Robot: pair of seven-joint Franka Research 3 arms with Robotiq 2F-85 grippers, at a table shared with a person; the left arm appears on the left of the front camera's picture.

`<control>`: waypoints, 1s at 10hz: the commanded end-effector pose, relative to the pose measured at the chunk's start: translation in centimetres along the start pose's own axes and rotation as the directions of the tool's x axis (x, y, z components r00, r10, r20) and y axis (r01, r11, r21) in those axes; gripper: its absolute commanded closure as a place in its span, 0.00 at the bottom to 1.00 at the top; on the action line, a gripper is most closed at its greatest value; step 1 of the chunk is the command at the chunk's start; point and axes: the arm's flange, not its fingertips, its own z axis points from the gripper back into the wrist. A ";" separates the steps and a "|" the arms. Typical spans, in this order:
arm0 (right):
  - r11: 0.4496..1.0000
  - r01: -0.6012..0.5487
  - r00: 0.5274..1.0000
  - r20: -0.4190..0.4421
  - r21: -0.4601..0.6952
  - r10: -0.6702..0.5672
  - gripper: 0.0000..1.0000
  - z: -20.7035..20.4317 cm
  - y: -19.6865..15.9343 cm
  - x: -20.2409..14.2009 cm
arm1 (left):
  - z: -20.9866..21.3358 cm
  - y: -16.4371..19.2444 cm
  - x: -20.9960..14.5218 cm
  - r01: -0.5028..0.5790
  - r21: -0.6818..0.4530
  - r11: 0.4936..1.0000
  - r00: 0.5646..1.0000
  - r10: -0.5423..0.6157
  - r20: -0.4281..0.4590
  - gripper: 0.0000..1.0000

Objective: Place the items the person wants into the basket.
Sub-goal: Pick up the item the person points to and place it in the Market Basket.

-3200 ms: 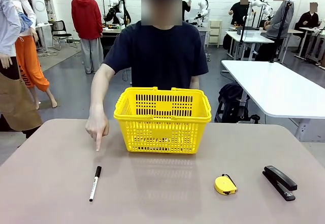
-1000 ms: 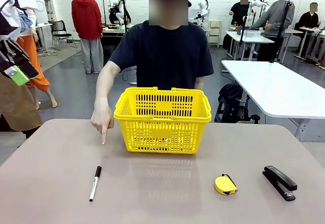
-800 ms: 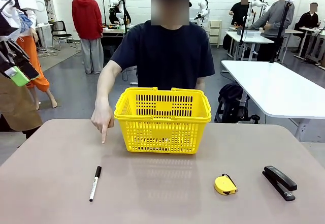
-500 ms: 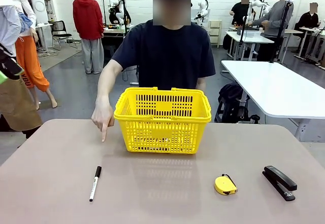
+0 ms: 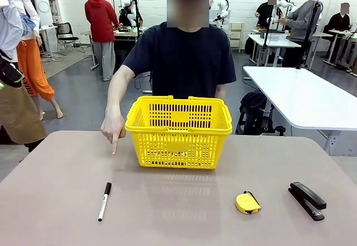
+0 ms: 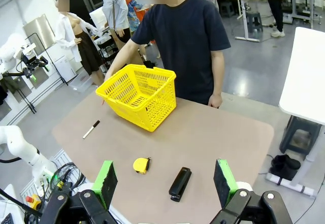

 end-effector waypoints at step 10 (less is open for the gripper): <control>1.000 -0.013 1.000 0.022 0.013 0.013 0.00 -0.1 -0.1 0.1 | -18.1 -4.0 6.0 -0.381 0.338 0.860 0.830 0.480 -0.284 0.00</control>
